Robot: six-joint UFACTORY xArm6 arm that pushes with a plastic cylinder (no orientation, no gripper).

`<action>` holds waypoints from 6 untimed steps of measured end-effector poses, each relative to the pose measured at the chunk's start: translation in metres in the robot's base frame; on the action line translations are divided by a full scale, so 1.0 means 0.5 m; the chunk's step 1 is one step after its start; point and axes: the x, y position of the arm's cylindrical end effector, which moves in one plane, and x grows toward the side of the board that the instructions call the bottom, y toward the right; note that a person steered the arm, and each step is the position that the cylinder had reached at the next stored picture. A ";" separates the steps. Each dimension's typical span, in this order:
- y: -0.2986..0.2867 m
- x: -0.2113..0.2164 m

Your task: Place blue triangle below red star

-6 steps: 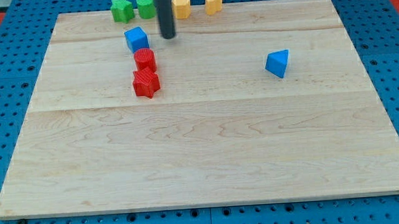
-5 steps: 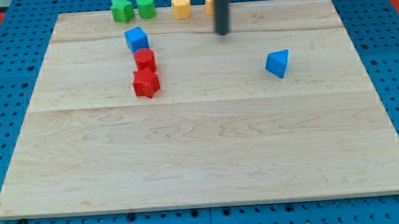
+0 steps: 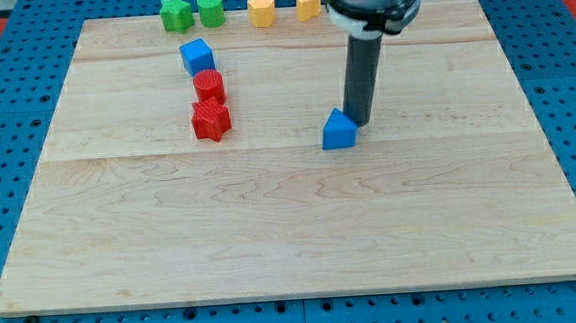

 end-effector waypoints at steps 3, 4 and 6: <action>-0.102 0.114; -0.106 0.153; -0.234 0.127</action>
